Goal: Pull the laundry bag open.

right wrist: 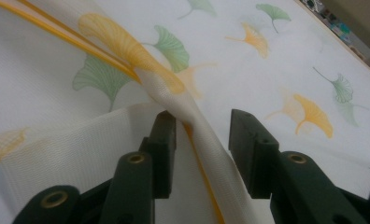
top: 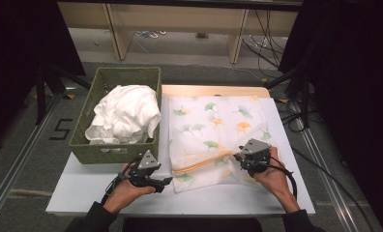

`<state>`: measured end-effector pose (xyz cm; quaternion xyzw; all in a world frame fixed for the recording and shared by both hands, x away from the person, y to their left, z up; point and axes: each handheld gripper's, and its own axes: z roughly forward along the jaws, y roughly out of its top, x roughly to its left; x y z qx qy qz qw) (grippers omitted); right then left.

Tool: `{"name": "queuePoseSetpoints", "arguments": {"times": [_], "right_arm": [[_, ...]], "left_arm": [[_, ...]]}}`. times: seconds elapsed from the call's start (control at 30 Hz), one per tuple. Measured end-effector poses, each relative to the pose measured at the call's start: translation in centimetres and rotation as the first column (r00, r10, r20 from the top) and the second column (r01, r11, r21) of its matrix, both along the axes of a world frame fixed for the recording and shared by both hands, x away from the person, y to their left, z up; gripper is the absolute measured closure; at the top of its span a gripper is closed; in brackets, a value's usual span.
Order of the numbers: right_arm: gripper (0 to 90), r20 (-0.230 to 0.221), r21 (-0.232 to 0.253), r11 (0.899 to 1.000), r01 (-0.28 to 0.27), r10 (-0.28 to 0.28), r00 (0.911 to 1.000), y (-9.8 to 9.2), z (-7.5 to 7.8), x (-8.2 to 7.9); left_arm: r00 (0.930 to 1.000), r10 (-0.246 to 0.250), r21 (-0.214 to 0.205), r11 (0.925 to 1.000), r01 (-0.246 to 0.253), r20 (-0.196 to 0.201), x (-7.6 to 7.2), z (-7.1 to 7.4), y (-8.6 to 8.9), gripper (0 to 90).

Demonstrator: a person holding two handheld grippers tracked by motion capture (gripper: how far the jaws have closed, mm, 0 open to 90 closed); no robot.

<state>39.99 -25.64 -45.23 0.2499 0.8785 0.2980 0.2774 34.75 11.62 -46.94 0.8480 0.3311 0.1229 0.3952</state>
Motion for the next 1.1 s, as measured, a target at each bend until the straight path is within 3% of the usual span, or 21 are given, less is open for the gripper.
{"name": "queuePoseSetpoints", "arguments": {"times": [0.13, 0.17, 0.37, 0.43, 0.53, 0.57, 0.6, 0.63, 0.67, 0.73, 0.83, 0.9, 0.93, 0.97, 1.07, 1.1], "right_arm": [[62.2, -0.036, 0.009, 1.0, 0.017, -0.017, 0.9992, 0.1, 0.4, -0.1], [62.1, -0.035, 0.01, 1.0, -0.002, 0.003, 0.9994, 0.0, 0.5, 0.1], [61.8, -0.037, 0.062, 0.998, 0.005, -0.002, 0.9993, -0.3, 1.3, 0.1], [69.6, -0.032, 0.059, 0.998, 0.013, -0.011, 0.9994, -0.5, 1.6, 0.2], [71.4, -0.044, 0.043, 0.999, 0.017, -0.015, 0.9989, -0.5, 1.3, 0.4], [67.4, -0.066, 0.041, 0.999, 0.01, -0.007, 0.9978, -0.3, 1.1, 0.4], [67.4, -0.066, 0.041, 0.999, 0.01, -0.007, 0.9978, -0.3, 1.1, 0.4], [59.6, -0.075, 0.05, 0.999, -0.021, 0.024, 0.9969, 0.1, 1.0, 0.2], [55.8, -0.072, 0.04, 0.999, -0.018, 0.021, 0.9972, 0.4, 0.9, 0.1], [52.0, -0.073, 0.027, 0.999, -0.026, 0.028, 0.9969, 0.6, 0.8, 0.1], [42.0, -0.073, -0.052, 0.998, -0.021, 0.017, 0.9972, 1.6, -0.3, 0.2], [42.0, -0.077, -0.058, 0.998, -0.02, 0.015, 0.9969, 1.8, -0.5, 0.3], [44.1, -0.076, -0.059, 0.998, -0.021, 0.016, 0.997, 1.9, -0.7, 0.4], [54.5, -0.081, -0.066, 0.997, -0.025, 0.02, 0.9965, 2.0, -0.9, 0.8], [59.0, -0.083, -0.057, 0.998, -0.013, 0.008, 0.9965, 2.1, -0.8, 0.9], [64.9, -0.068, -0.045, 0.999, -0.008, 0.005, 0.9977, 2.0, -0.6, 1.0]], "left_arm": [[0.9999, -0.011, 0.006, 0.9999, 0.011, -0.005, 0.0, -0.1, 0.0, 33.3], [0.9999, -0.012, 0.009, 0.9999, 0.012, -0.006, 0.0, -0.1, -0.1, 33.1], [1.0, -0.004, 0.021, 0.9998, 0.004, -0.004, 0.0, -0.1, -0.1, 32.5], [0.9999, -0.015, 0.02, 0.9997, 0.015, -0.004, 0.0, -0.1, -0.2, 32.4], [0.9999, -0.013, 0.027, 0.9995, 0.013, -0.006, 0.0, -0.1, -0.2, 32.4], [0.9998, -0.02, 0.023, 0.9995, 0.02, -0.002, -0.1, -0.1, -0.2, 32.4], [0.9998, -0.02, 0.023, 0.9995, 0.02, -0.002, -0.1, -0.1, -0.2, 32.4], [0.9999, -0.016, 0.021, 0.9996, 0.016, -0.004, 0.0, -0.1, -0.1, 32.4], [0.9999, -0.013, 0.017, 0.9998, 0.013, -0.007, 0.0, -0.1, -0.2, 32.2], [0.9998, -0.017, 0.021, 0.9996, 0.017, -0.007, 0.0, -0.1, -0.1, 32.1], [0.9999, -0.015, 0.025, 0.9996, 0.015, -0.004, 0.0, -0.1, -0.2, 32.0], [0.9999, -0.017, 0.038, 0.9991, 0.017, -0.002, 0.0, 0.0, -0.1, 32.1], [0.9999, -0.012, 0.032, 0.9994, 0.012, -0.005, 0.0, -0.1, -0.2, 32.1], [0.9999, -0.014, 0.021, 0.9997, 0.014, -0.007, 0.0, -0.1, -0.2, 32.0], [0.9997, -0.024, 0.028, 0.9993, 0.024, -0.001, 0.0, -0.1, -0.1, 32.0], [0.9996, -0.027, 0.031, 0.9992, 0.027, 0.001, 0.1, -0.1, -0.1, 31.9]]}}
